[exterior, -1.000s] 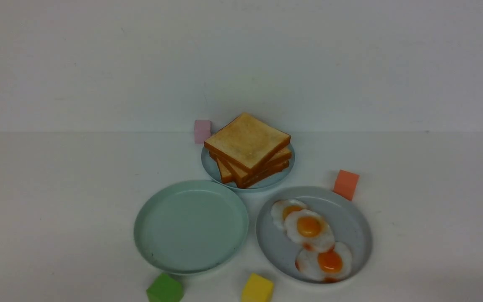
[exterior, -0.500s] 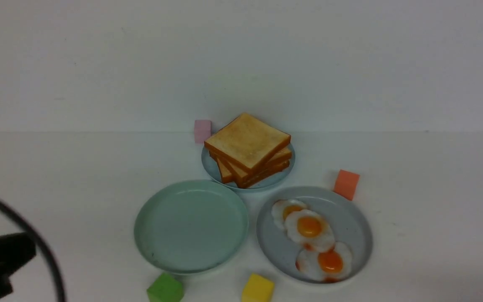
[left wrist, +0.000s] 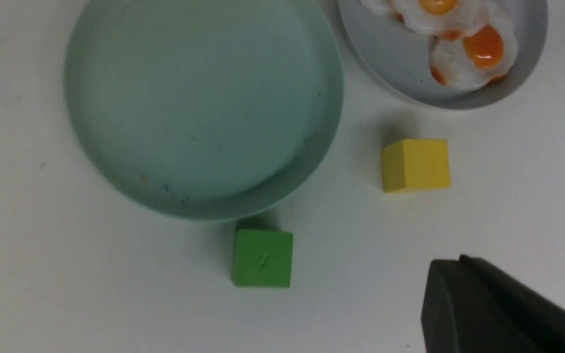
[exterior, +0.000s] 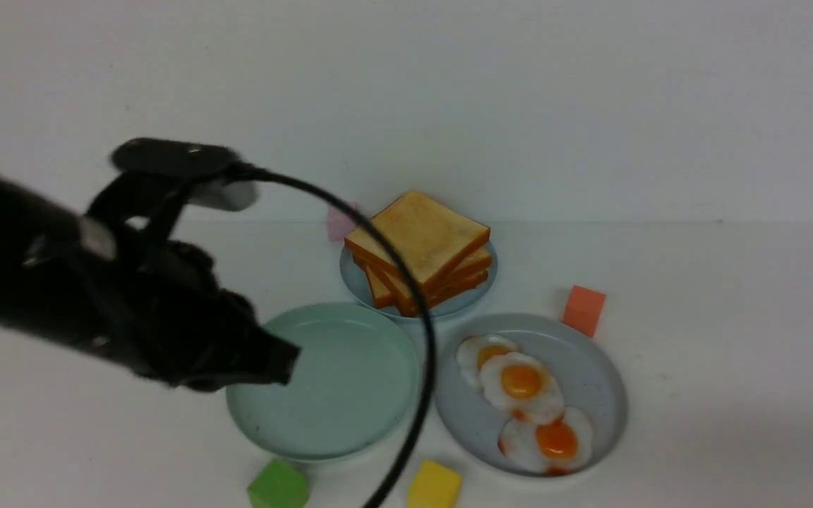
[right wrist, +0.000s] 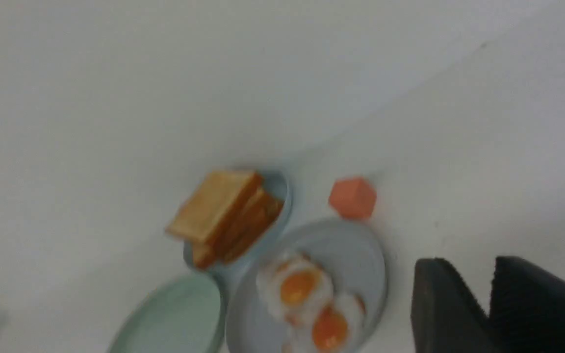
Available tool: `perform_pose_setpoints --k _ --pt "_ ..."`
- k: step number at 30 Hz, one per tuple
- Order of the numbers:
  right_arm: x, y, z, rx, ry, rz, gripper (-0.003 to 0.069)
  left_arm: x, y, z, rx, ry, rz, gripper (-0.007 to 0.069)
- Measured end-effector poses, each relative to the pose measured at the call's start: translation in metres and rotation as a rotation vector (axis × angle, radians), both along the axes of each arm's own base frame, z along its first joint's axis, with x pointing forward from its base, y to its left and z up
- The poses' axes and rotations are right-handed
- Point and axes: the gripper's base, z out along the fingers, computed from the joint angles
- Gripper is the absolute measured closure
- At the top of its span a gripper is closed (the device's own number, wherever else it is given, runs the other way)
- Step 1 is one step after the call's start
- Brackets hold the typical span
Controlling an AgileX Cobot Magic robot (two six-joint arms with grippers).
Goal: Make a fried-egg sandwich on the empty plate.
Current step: Use the left arm to grab a slice of bread
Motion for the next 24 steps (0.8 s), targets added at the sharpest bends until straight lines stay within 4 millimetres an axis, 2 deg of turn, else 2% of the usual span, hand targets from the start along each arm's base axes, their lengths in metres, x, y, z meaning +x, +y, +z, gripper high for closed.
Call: perform_pose_setpoints --k 2,3,6,7,8,10,11,12,13,15,16,17,18,19,20,22,23,24 --pt "-0.004 0.003 0.024 -0.117 0.080 0.091 0.0545 0.017 -0.016 -0.001 0.041 0.016 -0.037 0.0638" --pt "-0.008 0.005 0.038 -0.198 0.156 0.162 0.0578 0.032 -0.029 -0.007 0.071 0.045 -0.059 0.0638" --pt "-0.010 0.008 0.071 -0.337 0.247 0.279 0.0639 0.065 -0.050 -0.015 0.106 0.109 -0.077 0.0638" --pt "-0.011 0.008 0.080 -0.373 0.268 0.310 0.0650 0.077 -0.057 -0.018 0.114 0.128 -0.079 0.0638" --pt "-0.013 0.008 0.081 -0.380 0.275 0.316 0.0652 0.080 -0.058 -0.019 0.114 0.127 -0.079 0.0638" --pt "-0.014 0.009 0.101 -0.428 0.273 0.373 0.0655 0.112 -0.075 -0.025 0.122 0.135 -0.083 0.0638" --pt "-0.014 0.010 0.106 -0.436 0.263 0.387 0.0655 0.124 -0.081 -0.032 0.135 0.140 -0.080 0.0638" --pt "-0.014 0.010 0.107 -0.440 0.261 0.394 0.0655 0.126 -0.082 -0.033 0.136 0.139 -0.077 0.0638" --pt "-0.014 0.010 0.112 -0.447 0.245 0.407 0.0655 0.136 -0.087 -0.032 0.138 0.121 -0.072 0.0638" --pt "-0.011 0.013 0.122 -0.476 0.216 0.458 0.0654 0.165 -0.100 -0.048 0.166 0.113 -0.051 0.0637" --pt "-0.010 0.013 0.122 -0.477 0.215 0.462 0.0653 0.168 -0.101 -0.046 0.163 0.104 -0.049 0.0636" --pt "-0.006 0.015 0.126 -0.492 0.209 0.490 0.0652 0.182 -0.108 -0.054 0.173 0.092 -0.042 0.0625" --pt "-0.005 0.015 0.126 -0.493 0.210 0.491 0.0652 0.183 -0.108 -0.057 0.178 0.098 -0.041 0.0624" --pt "0.000 0.018 0.127 -0.511 0.209 0.523 0.0648 0.196 -0.114 -0.063 0.185 0.065 -0.038 0.0589" --pt "0.000 0.018 0.127 -0.513 0.209 0.524 0.0648 0.197 -0.114 -0.066 0.191 0.068 -0.038 0.0585" --pt "0.008 0.021 0.127 -0.535 0.215 0.548 0.0645 0.212 -0.119 -0.075 0.216 0.007 -0.042 0.0501" --pt "0.008 0.021 0.127 -0.536 0.217 0.549 0.0644 0.213 -0.119 -0.076 0.215 0.004 -0.043 0.0501" --pt "0.012 0.023 0.127 -0.541 0.221 0.553 0.0642 0.219 -0.120 -0.083 0.236 -0.026 -0.046 0.0435"
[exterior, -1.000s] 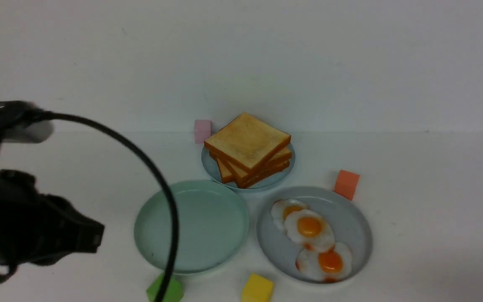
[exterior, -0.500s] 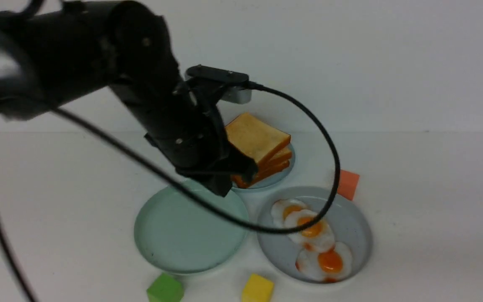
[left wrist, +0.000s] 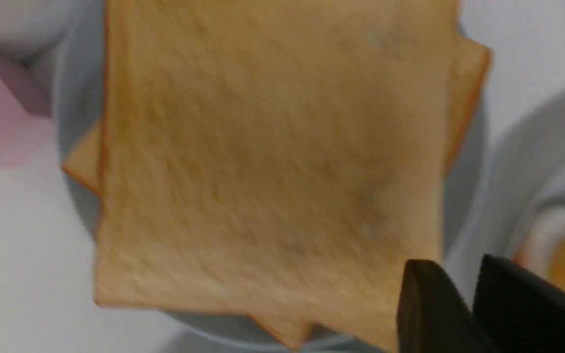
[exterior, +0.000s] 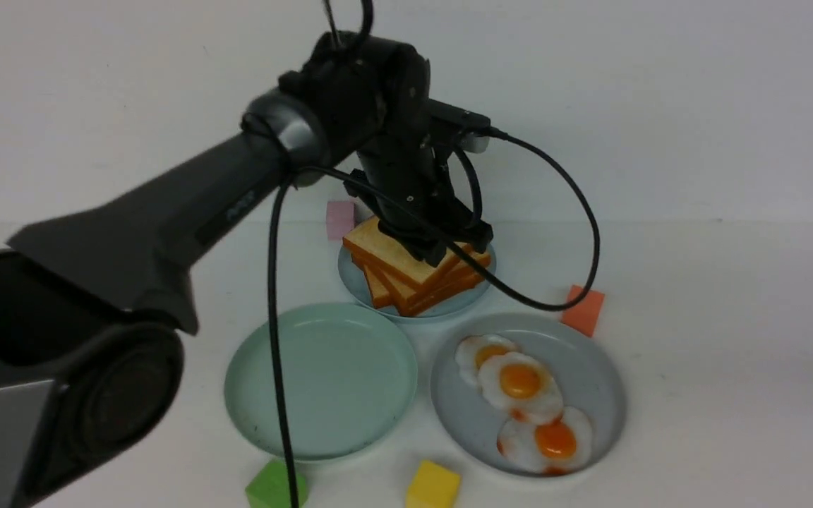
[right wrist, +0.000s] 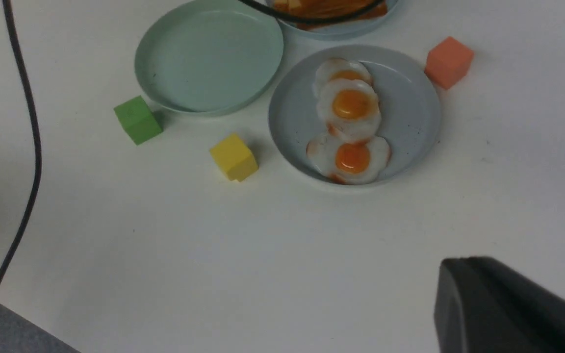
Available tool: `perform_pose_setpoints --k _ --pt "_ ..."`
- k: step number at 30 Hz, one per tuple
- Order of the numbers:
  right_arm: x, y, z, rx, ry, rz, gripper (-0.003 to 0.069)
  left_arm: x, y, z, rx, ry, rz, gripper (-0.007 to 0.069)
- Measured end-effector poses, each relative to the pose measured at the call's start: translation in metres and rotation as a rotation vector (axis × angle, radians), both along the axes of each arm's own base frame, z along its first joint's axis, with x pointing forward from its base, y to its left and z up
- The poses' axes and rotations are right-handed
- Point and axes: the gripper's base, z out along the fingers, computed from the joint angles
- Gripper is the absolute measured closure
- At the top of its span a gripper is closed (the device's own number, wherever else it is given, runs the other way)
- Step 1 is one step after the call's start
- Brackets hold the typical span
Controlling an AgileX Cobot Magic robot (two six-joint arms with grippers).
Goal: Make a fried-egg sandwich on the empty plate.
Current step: Use the left arm to grab a slice of bread
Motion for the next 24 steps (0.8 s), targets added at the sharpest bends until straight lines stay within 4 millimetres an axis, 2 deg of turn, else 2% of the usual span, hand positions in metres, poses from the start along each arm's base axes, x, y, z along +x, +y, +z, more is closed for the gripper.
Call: perform_pose_setpoints --k 1,2,4,6,10,16,24 --pt "0.001 0.000 0.000 0.000 -0.001 0.000 0.0641 0.003 0.000 -0.003 0.008 -0.021 -0.003 0.0397" --pt "0.001 0.000 0.000 -0.001 -0.001 -0.001 0.0640 0.003 0.000 -0.002 0.008 -0.026 -0.003 0.0389" --pt "0.003 0.001 0.001 0.003 -0.011 -0.003 0.0637 0.010 -0.002 -0.009 0.015 -0.077 -0.007 0.0295" --pt "0.003 0.001 0.001 0.004 -0.013 -0.003 0.0636 0.014 -0.003 -0.013 0.013 -0.106 -0.011 0.0235" --pt "0.003 0.001 0.001 0.004 -0.013 -0.003 0.0630 0.018 -0.006 -0.020 -0.004 -0.119 -0.012 0.0162" --pt "0.003 0.001 0.001 0.004 -0.013 -0.003 0.0628 0.022 -0.007 -0.031 0.005 -0.130 -0.015 0.0140" --pt "0.003 0.001 0.001 0.004 -0.016 -0.003 0.0620 0.024 -0.010 -0.040 0.045 -0.147 -0.028 0.0159"
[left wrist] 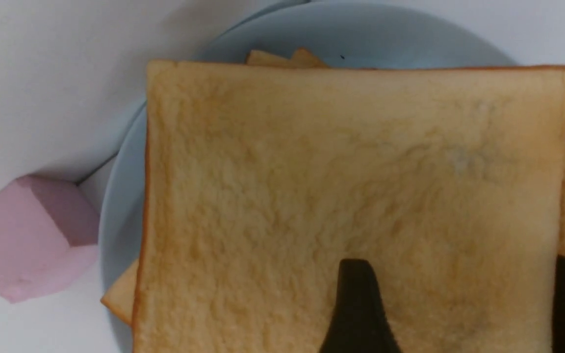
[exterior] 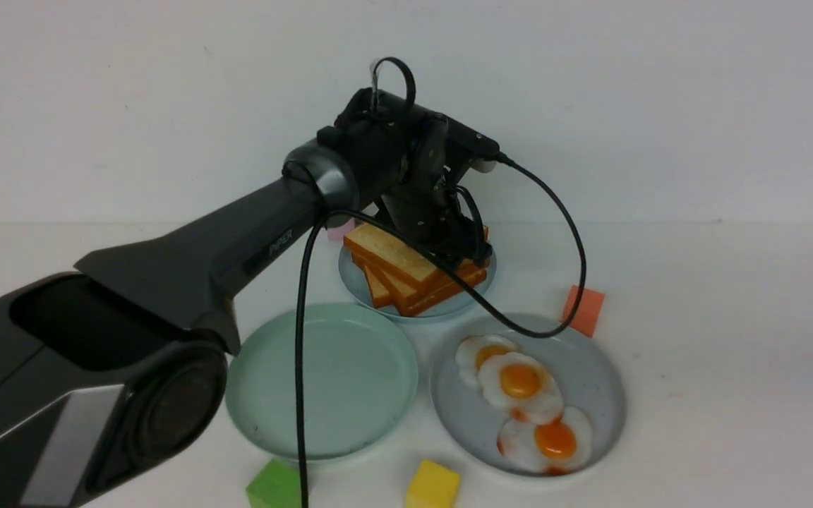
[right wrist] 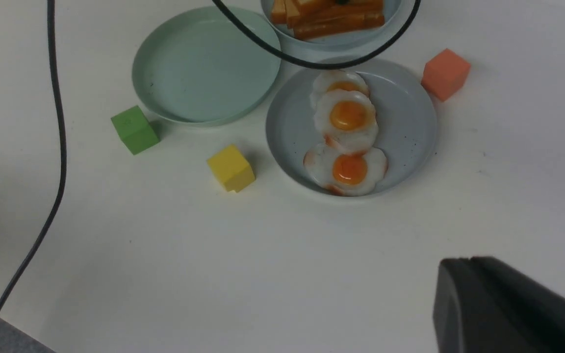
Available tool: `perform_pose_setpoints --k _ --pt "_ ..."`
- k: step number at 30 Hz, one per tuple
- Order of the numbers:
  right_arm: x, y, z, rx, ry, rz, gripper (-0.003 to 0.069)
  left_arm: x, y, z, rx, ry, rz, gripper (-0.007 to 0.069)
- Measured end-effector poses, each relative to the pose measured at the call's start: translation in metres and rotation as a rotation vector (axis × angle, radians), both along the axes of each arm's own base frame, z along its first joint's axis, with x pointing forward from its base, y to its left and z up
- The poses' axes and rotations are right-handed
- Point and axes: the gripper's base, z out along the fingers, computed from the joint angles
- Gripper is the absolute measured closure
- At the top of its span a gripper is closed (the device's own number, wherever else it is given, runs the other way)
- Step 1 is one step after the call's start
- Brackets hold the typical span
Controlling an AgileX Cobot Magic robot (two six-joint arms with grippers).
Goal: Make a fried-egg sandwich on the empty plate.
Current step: Use the left arm to grab a slice of bread
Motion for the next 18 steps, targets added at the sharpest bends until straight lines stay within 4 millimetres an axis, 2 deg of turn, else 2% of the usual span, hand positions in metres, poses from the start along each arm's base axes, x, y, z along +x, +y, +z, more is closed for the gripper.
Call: perform_pose_setpoints --k 5,7,12,16,18 --pt "0.000 0.000 0.000 0.000 0.000 0.000 0.0613 0.000 -0.001 -0.002 -0.008 0.011 0.001 0.0281" --pt "0.000 0.000 0.000 0.000 0.000 0.000 0.0611 0.000 -0.001 -0.002 -0.011 0.016 0.000 0.0305" --pt "0.000 0.000 0.000 0.000 0.000 0.000 0.0604 -0.001 -0.001 -0.001 -0.009 0.025 -0.003 0.0313" --pt "0.000 0.000 0.000 0.000 0.000 0.000 0.0599 -0.003 -0.001 0.007 -0.020 0.021 -0.003 0.0337" --pt "0.000 0.000 0.000 0.000 0.000 0.000 0.0596 -0.008 0.002 0.021 -0.022 0.021 -0.001 0.0464"
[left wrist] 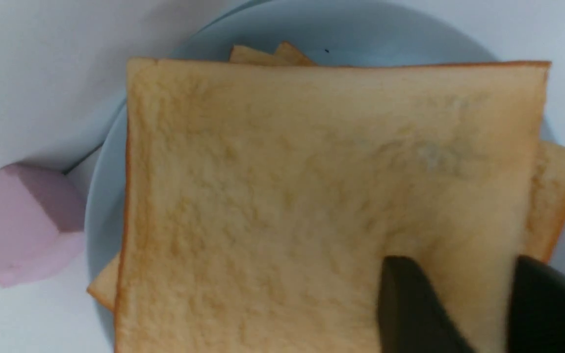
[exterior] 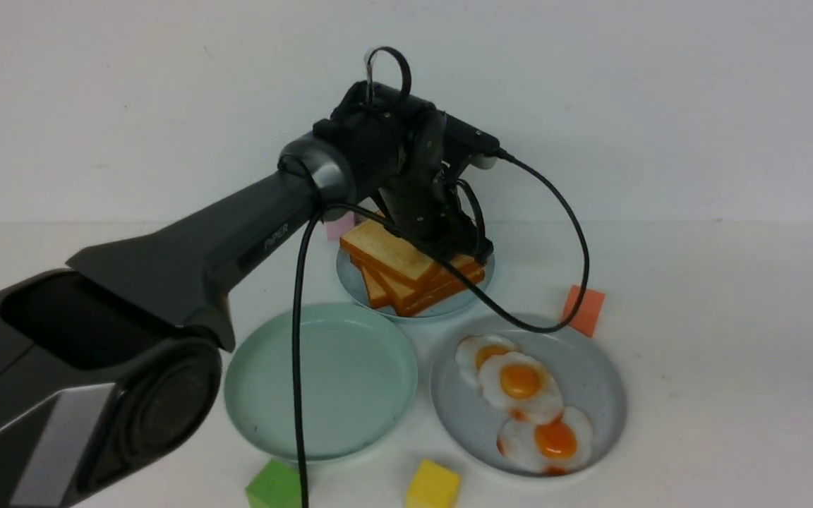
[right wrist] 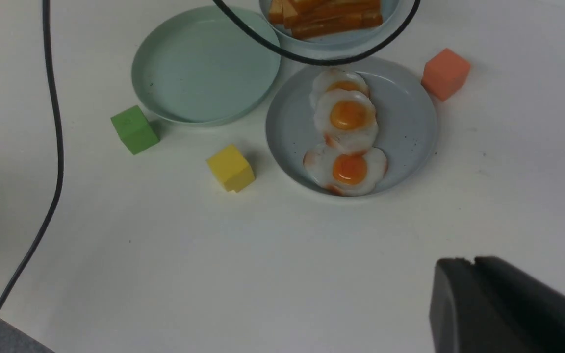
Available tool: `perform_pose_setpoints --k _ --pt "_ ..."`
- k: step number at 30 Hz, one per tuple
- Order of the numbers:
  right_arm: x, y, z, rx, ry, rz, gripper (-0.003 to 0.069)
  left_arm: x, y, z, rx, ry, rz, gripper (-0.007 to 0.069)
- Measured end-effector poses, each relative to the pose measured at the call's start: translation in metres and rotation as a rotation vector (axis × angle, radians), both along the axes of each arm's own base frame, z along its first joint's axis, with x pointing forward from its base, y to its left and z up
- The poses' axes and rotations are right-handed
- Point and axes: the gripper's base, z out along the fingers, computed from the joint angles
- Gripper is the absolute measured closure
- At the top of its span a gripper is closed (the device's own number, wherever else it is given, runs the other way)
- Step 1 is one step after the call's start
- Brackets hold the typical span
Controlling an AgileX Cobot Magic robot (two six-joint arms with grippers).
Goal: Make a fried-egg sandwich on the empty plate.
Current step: Use the left arm to grab a slice of bread, then use the left arm to put a slice of bread into the empty plate in the middle
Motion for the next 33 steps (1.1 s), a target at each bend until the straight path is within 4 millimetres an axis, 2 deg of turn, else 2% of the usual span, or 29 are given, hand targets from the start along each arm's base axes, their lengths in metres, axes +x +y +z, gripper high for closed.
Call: perform_pose_setpoints --k 1,2,4,5,6,8,13,14,16,18,19,20,21,23,24,25,27,31,32,33 --pt "0.000 0.000 0.000 0.000 0.000 0.000 0.0596 0.000 0.000 0.001 -0.001 -0.001 0.000 0.0478" --pt "0.000 0.000 0.000 0.000 0.000 0.000 0.0594 -0.003 0.003 0.016 -0.011 -0.018 0.001 0.0565" --pt "0.000 0.000 0.000 0.000 0.000 0.000 0.0592 -0.007 0.005 0.033 -0.025 -0.041 0.004 0.0599" --pt "0.000 0.000 0.000 0.000 0.000 0.000 0.0592 -0.011 0.008 0.048 -0.039 -0.064 0.004 0.0599" --pt "0.000 0.000 0.000 0.000 0.000 0.000 0.0592 -0.011 0.008 0.050 -0.041 -0.067 0.004 0.0599" --pt "0.000 0.000 0.000 0.000 0.000 0.000 0.0587 -0.019 0.013 0.076 -0.060 -0.099 0.005 0.0597" --pt "0.000 0.000 0.000 0.000 -0.001 0.000 0.0582 -0.035 0.022 0.099 -0.038 -0.055 0.011 0.0597" --pt "0.000 0.000 0.000 0.000 -0.001 0.000 0.0581 -0.046 0.028 0.109 -0.020 -0.009 0.014 0.0597" --pt "0.000 0.000 0.000 0.000 -0.001 0.000 0.0579 -0.055 0.033 0.116 -0.006 0.028 0.016 0.0597" --pt "0.000 0.000 0.000 0.001 -0.001 0.001 0.0577 -0.077 0.042 0.130 -0.018 0.073 0.010 0.0597" --pt "0.000 0.000 0.000 0.001 -0.001 0.001 0.0576 -0.077 0.042 0.127 -0.013 0.081 0.008 0.0597" --pt "0.000 0.000 0.000 0.001 -0.002 0.000 0.0575 -0.088 0.047 0.131 -0.015 0.097 -0.005 0.0597" --pt "0.000 0.000 0.000 0.001 -0.002 0.000 0.0575 -0.096 0.051 0.130 0.003 0.114 -0.016 0.0597" --pt "0.000 0.000 0.000 0.002 -0.003 0.000 0.0575 -0.114 0.058 0.112 0.060 0.179 -0.051 0.0597" --pt "0.000 0.000 0.000 0.002 -0.003 0.000 0.0575 -0.115 0.058 0.114 0.058 0.174 -0.051 0.0597" --pt "0.000 0.000 0.000 0.002 -0.003 0.000 0.0575 -0.126 0.062 0.093 0.093 0.215 -0.074 0.0597" --pt "0.000 0.000 0.000 0.002 -0.004 0.000 0.0575 -0.134 0.065 0.071 0.117 0.227 -0.095 0.0597" --pt "0.000 0.000 0.000 0.002 -0.004 0.000 0.0575 -0.138 0.070 0.021 0.160 0.189 -0.134 0.0597" --pt "0.000 0.000 0.000 0.002 -0.004 0.000 0.0575 -0.138 0.071 0.019 0.162 0.185 -0.136 0.0597" --pt "0.000 0.000 0.000 0.002 -0.004 0.000 0.0575 -0.138 0.072 0.007 0.169 0.151 -0.148 0.0597"
